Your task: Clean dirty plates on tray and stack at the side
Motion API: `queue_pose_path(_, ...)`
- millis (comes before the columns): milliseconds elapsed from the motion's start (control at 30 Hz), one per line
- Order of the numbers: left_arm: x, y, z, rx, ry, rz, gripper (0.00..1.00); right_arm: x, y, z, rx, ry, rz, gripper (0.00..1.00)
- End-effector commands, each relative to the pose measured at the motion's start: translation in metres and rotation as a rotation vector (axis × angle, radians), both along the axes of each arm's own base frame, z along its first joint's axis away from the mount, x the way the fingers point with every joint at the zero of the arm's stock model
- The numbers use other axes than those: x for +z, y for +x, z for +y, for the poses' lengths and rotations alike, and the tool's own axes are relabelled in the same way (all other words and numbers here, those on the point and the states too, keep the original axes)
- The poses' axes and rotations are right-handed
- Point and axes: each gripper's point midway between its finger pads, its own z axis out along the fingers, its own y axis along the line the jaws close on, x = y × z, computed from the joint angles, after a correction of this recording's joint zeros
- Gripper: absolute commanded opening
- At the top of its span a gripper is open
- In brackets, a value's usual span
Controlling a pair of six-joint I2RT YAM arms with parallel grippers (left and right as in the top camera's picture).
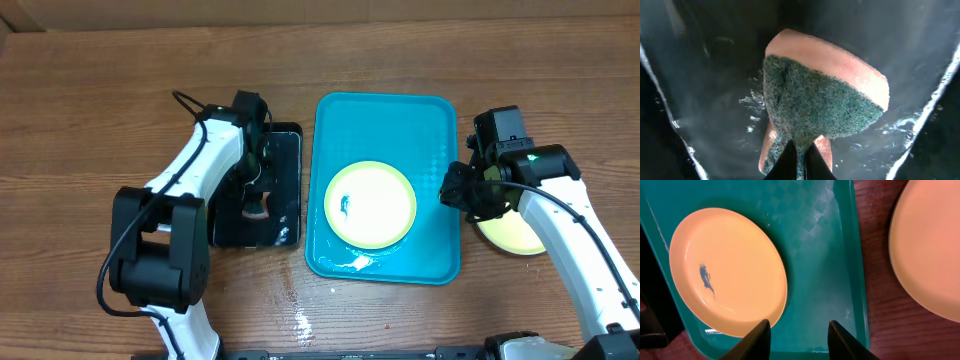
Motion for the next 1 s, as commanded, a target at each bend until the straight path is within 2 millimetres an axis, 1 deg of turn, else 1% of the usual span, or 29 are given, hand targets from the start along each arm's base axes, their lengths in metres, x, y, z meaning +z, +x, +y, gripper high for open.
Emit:
queue_pose_path(0,0.001,0.000,0.003,-0.003,0.007,0.003,0.07,0.000,0.000,0.001,0.008,0.005,-0.003,0.39)
queue_pose_path(33,0.001,0.000,0.003,-0.003,0.007,0.004,0.09,0.000,0.000,0.001,0.008,0.005,-0.004,0.39)
queue_pose_path(67,0.001,-0.001,0.004,-0.003,0.008,0.007,0.13,0.000,0.000,0.001,0.007,0.005,-0.004,0.39)
queue_pose_path(100,0.001,-0.002,0.004,-0.003,0.009,0.011,0.19,0.000,0.000,0.001,0.007,0.005,-0.004,0.39)
queue_pose_path(167,0.001,-0.003,0.004,-0.003,0.011,0.016,0.35,0.000,0.000,0.001,0.007,0.005,-0.004,0.39)
queue_pose_path(233,0.001,-0.003,0.005,-0.004,0.013,0.014,0.64,0.000,0.000,0.001,0.007,0.005,-0.004,0.39)
queue_pose_path(267,0.001,-0.002,0.005,-0.004,0.016,0.010,0.70,0.000,0.000,0.001,0.007,0.005,-0.004,0.39)
queue_pose_path(400,0.000,0.003,0.009,-0.017,0.041,-0.012,0.78,0.000,0.000,0.001,0.007,0.005,-0.006,0.40)
queue_pose_path(433,0.000,0.004,0.009,-0.030,0.041,-0.017,0.77,0.000,0.000,0.001,0.008,0.005,-0.007,0.41)
queue_pose_path(467,-0.001,0.005,0.009,-0.029,0.041,-0.020,0.74,0.000,0.000,0.001,0.007,0.005,-0.007,0.43)
queue_pose_path(533,-0.003,0.005,0.007,-0.028,0.029,-0.025,0.57,0.000,0.000,0.001,0.007,0.005,-0.007,0.43)
queue_pose_path(567,-0.006,0.005,0.005,-0.028,0.019,-0.027,0.52,0.000,0.000,0.001,0.007,0.005,-0.007,0.43)
queue_pose_path(667,-0.015,0.003,-0.003,-0.027,-0.019,-0.029,0.46,-0.001,0.000,0.001,-0.001,0.007,-0.002,0.44)
queue_pose_path(700,-0.019,0.000,-0.005,-0.029,-0.027,-0.026,0.39,-0.002,0.000,0.001,-0.003,0.007,0.002,0.44)
queue_pose_path(767,-0.025,-0.008,-0.004,-0.028,-0.029,-0.005,0.15,-0.004,-0.001,0.001,-0.003,0.008,0.014,0.44)
queue_pose_path(800,-0.027,-0.011,-0.004,-0.028,-0.029,0.005,0.04,-0.006,-0.002,0.001,-0.003,0.007,0.022,0.44)
queue_pose_path(900,-0.026,-0.014,-0.003,-0.027,-0.027,0.015,0.04,-0.015,-0.004,0.001,-0.002,0.003,0.052,0.44)
queue_pose_path(933,-0.025,-0.014,-0.003,-0.025,-0.027,0.015,0.04,-0.019,-0.004,0.001,-0.002,0.001,0.064,0.41)
queue_pose_path(967,-0.023,-0.013,-0.003,-0.024,-0.027,0.015,0.04,-0.023,-0.005,0.002,-0.001,0.004,0.074,0.33)
